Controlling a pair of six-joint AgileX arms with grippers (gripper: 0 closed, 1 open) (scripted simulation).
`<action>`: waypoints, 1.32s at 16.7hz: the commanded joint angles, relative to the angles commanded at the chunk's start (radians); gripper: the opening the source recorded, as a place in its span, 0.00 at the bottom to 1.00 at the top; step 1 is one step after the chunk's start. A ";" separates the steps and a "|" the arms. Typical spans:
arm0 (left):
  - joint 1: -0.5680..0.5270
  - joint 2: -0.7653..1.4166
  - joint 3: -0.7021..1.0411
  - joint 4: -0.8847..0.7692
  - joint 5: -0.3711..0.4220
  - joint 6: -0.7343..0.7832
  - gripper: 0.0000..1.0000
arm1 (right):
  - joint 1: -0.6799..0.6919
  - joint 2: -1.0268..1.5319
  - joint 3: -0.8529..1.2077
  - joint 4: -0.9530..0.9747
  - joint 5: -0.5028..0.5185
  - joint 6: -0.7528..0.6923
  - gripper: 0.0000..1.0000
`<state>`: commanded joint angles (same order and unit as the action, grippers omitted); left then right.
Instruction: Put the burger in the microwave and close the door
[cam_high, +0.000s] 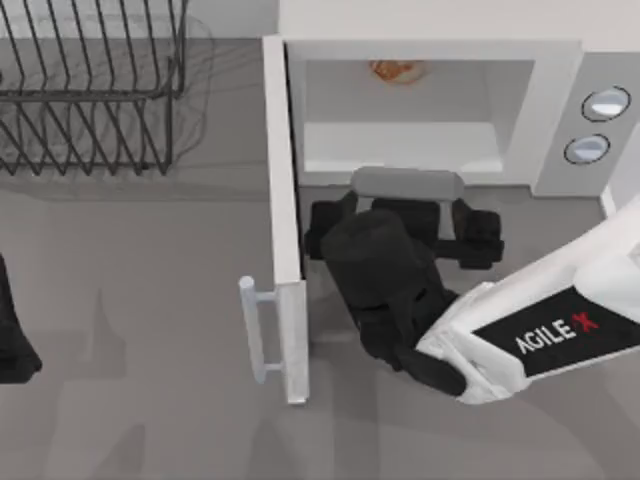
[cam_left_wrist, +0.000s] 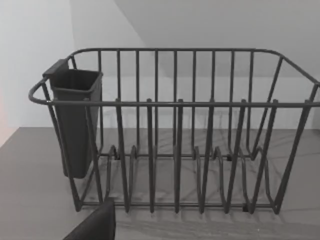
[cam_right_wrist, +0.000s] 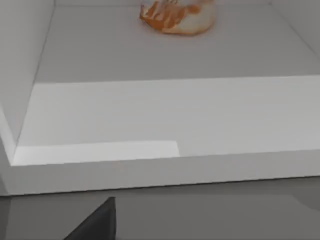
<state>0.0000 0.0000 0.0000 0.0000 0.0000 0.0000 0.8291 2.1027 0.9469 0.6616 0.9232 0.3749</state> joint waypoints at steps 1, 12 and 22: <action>0.000 0.000 0.000 0.000 0.000 0.000 1.00 | 0.000 -0.026 0.009 -0.033 -0.001 0.000 1.00; 0.000 0.000 0.000 0.000 0.000 0.000 1.00 | -0.001 -0.247 0.090 -0.345 -0.004 -0.001 1.00; 0.000 0.000 0.000 0.000 0.000 0.000 1.00 | -0.186 -0.596 -0.225 -0.371 -0.290 -0.046 1.00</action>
<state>0.0000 0.0000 0.0000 0.0000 0.0000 0.0000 0.6435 1.5063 0.7215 0.2904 0.6337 0.3293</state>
